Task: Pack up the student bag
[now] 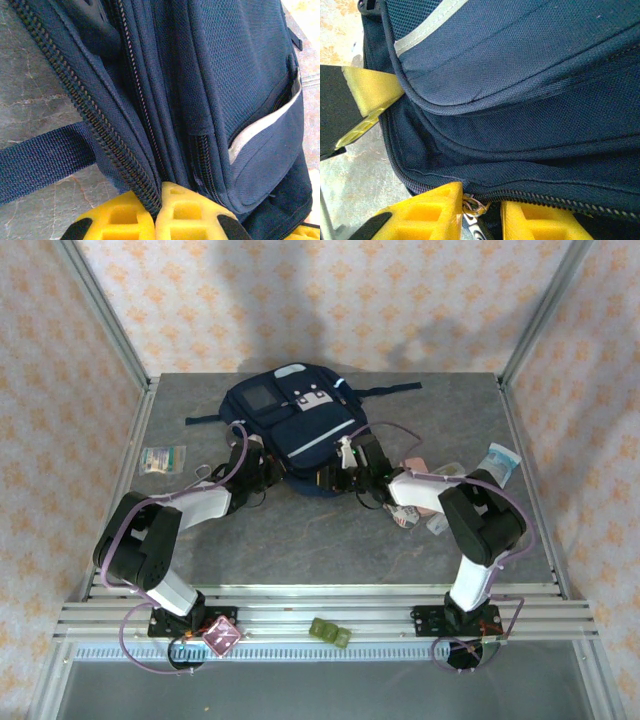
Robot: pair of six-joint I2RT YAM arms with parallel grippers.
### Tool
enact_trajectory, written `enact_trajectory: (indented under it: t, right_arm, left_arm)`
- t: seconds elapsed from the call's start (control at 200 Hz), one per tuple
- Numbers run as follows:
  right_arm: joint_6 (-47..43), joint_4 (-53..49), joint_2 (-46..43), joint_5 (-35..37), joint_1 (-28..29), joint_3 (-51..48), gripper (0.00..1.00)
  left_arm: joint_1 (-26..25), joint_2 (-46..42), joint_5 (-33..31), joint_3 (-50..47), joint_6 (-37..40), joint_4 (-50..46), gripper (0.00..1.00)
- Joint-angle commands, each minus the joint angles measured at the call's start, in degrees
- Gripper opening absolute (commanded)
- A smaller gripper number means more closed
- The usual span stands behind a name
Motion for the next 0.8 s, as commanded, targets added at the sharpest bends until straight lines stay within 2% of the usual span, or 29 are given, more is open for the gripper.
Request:
enact_trajectory:
  t: [0.0,0.075,0.155,0.28,0.305,0.395,0.465,0.506,0.611,0.661,0.686,0.741,0.796]
  right_arm:
    - [-1.5,-3.5,0.2,2.5,2.2,-0.6,0.24]
    - [-2.5,-5.3,0.3,5.4,2.9,-0.1,0.25]
    - [-4.2,-7.2,0.2,7.2,4.1,0.2,0.34]
    - [-5.6,-7.8,-0.1,7.8,5.0,0.2,0.33]
    - [-5.9,-8.0,-0.3,7.8,5.3,0.3,0.32]
    - [-5.8,-8.1,-0.5,9.6,5.7,0.7,0.19]
    - [-5.5,-8.7,0.1,10.6,5.7,1.6,0.16]
    - [-5.6,-9.4,0.8,10.9,5.8,2.3,0.18]
    - [-6.7,-11.9,2.1,13.0,6.7,3.7,0.33]
    - [-7.2,-12.5,2.2,13.3,7.1,3.9,0.35]
    - [-7.3,-12.5,2.2,13.3,7.3,3.8,0.34]
    - [-7.4,-13.0,2.4,13.6,7.4,4.1,0.21]
    - [-7.2,-13.2,2.6,13.9,7.4,4.1,0.15]
  left_arm:
    - [0.1,-0.5,0.5,3.0,0.4,3.7,0.0]
    - [0.1,-0.5,0.5,3.2,0.4,3.6,0.0]
    - [0.1,-0.5,0.4,3.3,0.5,3.4,0.0]
    - [0.1,-0.4,0.3,3.5,0.5,3.4,0.0]
    - [0.1,-0.3,0.3,3.5,0.6,3.4,0.0]
    - [0.1,-0.2,0.6,3.6,0.5,3.6,0.0]
    - [0.1,-0.4,0.6,3.3,0.4,3.8,0.0]
    - [0.1,-0.4,0.5,3.3,0.5,3.7,0.0]
    - [0.1,-0.7,0.4,3.3,0.6,3.4,0.0]
    - [0.1,-0.8,0.3,3.2,0.7,3.3,0.0]
    - [0.1,-0.8,0.3,3.3,0.7,3.3,0.0]
    - [0.1,-0.7,0.4,3.3,0.6,3.4,0.0]
    - [0.1,-0.6,0.5,3.3,0.6,3.5,0.0]
